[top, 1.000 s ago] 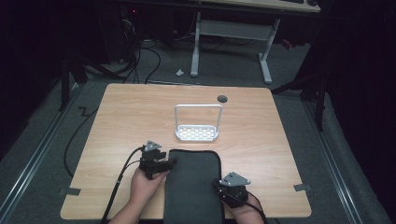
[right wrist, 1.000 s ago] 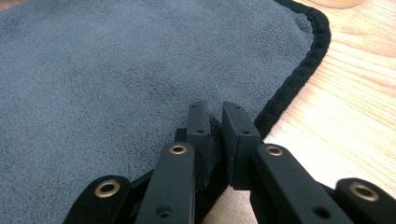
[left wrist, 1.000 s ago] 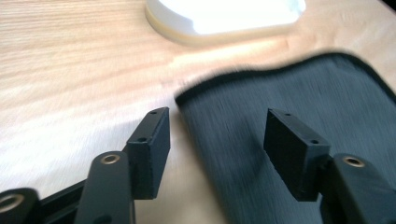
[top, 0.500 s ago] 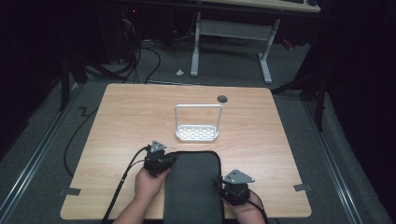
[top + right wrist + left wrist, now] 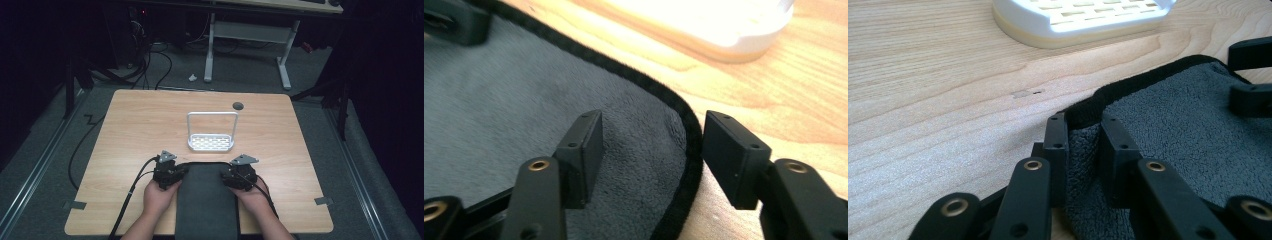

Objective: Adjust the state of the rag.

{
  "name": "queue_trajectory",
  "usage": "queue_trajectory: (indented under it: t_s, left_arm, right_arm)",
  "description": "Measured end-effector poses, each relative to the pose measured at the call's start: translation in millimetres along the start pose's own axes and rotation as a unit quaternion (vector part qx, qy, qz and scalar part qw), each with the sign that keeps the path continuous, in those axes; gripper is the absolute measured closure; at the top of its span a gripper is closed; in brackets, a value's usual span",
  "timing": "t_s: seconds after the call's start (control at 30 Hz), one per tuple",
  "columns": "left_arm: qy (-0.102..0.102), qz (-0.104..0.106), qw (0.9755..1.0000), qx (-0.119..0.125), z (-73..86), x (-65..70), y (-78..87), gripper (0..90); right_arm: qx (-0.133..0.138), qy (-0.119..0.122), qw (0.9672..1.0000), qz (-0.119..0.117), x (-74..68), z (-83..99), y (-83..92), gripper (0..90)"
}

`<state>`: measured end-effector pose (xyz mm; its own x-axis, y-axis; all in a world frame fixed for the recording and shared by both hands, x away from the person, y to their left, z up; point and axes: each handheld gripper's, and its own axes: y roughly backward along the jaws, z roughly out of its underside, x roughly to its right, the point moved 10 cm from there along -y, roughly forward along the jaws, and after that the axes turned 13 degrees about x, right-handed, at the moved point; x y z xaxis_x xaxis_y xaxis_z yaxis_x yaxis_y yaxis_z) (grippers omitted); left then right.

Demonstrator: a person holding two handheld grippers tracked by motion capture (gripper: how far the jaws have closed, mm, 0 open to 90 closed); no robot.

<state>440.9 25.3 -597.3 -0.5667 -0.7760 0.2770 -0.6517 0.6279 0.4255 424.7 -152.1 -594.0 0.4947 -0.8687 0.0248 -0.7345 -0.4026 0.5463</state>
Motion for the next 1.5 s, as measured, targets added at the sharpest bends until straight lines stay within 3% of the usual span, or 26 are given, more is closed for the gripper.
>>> queue_trajectory:
  t_s: [0.13, 0.3, 0.43, 0.73, 1.0, 1.07, 1.2, 1.37, 1.5]
  left_arm:
    - [0.001, 0.000, 1.0000, 0.001, -0.1, 0.2, -0.1, 75.2]
    - [0.004, 0.000, 1.0000, 0.002, -0.1, 0.3, -0.1, 75.1]
    - [0.005, 0.002, 1.0000, 0.001, 0.1, 0.0, 0.2, 75.0]
    - [0.005, 0.006, 1.0000, -0.001, 0.4, 0.4, 0.3, 75.8]
    - [0.005, 0.008, 1.0000, 0.001, 0.3, 1.1, 1.2, 76.3]
    - [0.003, 0.015, 0.9999, 0.005, -0.9, 2.4, 1.9, 76.9]
    - [0.018, 0.030, 0.9994, 0.008, -3.4, 1.8, 4.5, 79.2]
    - [0.022, 0.025, 0.9992, 0.022, -6.4, 4.0, 7.3, 82.2]
    - [0.013, 0.013, 0.9993, 0.032, -9.2, 7.7, 9.9, 83.1]
  right_arm:
    - [-0.009, -0.025, 0.9995, -0.015, -1.4, 3.1, -1.6, 42.3]
    - [-0.006, -0.026, 0.9995, -0.016, -3.1, 3.4, -1.0, 46.6]
    - [0.001, -0.031, 0.9993, -0.021, -8.7, 4.2, 1.4, 59.9]
    - [0.013, -0.041, 0.9984, -0.036, -16.1, 5.1, 2.7, 77.2]
    - [0.031, -0.024, 0.9989, -0.027, -17.5, 2.3, 5.6, 79.1]
    - [0.043, -0.022, 0.9985, -0.024, -19.2, 0.7, 8.0, 79.1]
    - [0.062, -0.014, 0.9977, -0.024, -19.7, -3.1, 12.3, 79.0]
    - [0.083, -0.012, 0.9960, -0.031, -18.4, -9.0, 18.0, 79.0]
    - [0.095, -0.007, 0.9950, -0.029, -19.1, -12.1, 22.3, 79.0]
